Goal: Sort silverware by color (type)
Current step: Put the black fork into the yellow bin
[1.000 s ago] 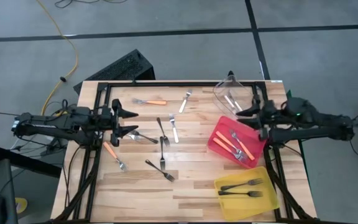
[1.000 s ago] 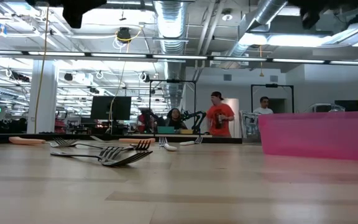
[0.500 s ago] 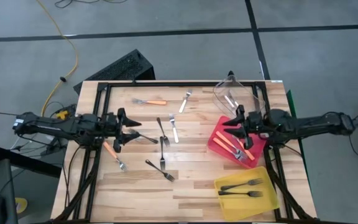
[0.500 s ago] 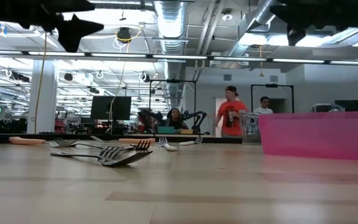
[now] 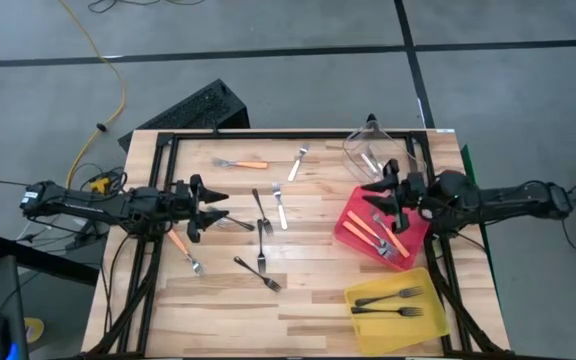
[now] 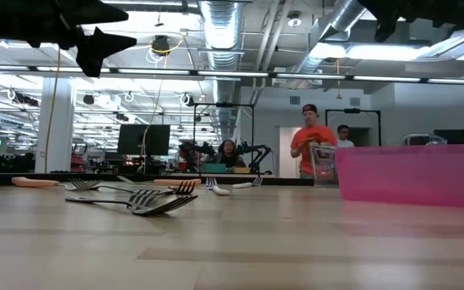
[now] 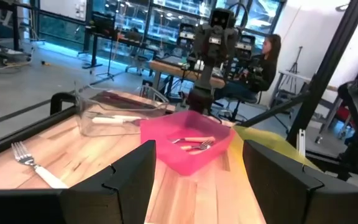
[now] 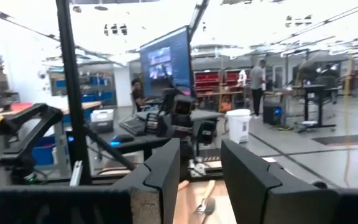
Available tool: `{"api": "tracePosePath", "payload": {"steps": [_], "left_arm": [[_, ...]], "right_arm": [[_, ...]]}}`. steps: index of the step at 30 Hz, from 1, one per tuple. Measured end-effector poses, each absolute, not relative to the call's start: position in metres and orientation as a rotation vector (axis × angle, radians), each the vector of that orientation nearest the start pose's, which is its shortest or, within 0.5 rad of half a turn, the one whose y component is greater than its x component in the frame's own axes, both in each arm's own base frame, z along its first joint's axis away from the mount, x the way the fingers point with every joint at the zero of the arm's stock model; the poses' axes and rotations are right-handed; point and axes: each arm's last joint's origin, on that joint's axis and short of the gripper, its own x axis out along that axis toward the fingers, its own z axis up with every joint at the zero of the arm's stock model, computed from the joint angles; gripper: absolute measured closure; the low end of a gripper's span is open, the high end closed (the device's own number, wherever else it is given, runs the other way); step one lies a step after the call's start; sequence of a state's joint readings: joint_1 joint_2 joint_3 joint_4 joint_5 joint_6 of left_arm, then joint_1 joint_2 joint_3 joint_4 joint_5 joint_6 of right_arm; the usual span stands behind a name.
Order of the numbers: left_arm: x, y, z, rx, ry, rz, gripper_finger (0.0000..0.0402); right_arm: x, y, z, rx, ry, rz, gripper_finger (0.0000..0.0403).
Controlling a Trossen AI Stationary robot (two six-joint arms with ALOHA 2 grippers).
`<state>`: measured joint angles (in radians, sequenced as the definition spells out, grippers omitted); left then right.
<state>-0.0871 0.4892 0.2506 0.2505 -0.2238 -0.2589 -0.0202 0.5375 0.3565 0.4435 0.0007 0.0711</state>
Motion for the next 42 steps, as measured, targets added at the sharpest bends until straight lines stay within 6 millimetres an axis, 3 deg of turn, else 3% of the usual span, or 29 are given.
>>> {"api": "tracePosePath", "payload": {"steps": [7,18,24,33,38,42], "left_arm": [[0.134,-0.001,0.215,-0.26,0.11,0.216,0.0175],[0.141,0.0,0.188,-0.271,0.355,0.286,0.0175],[0.149,0.003,0.174,-0.284,0.435,0.414,0.0175],[0.16,-0.003,0.157,-0.233,0.585,0.262,0.0175],[0.174,-0.014,0.157,-0.182,0.536,0.101,0.0175],[0.183,-0.021,0.159,-0.089,0.464,0.071,0.0175]], "right_arm": [[0.134,-0.01,0.274,0.071,-0.207,-0.067,0.0262],[0.145,-0.012,0.265,0.076,-0.127,-0.075,0.0262],[0.149,-0.012,0.262,0.075,-0.104,-0.076,0.0262],[0.149,-0.012,0.261,0.075,-0.097,-0.076,0.0262],[0.15,-0.012,0.259,0.079,-0.078,-0.077,0.0262],[0.15,-0.012,0.259,0.084,-0.078,-0.077,0.0262]]}}
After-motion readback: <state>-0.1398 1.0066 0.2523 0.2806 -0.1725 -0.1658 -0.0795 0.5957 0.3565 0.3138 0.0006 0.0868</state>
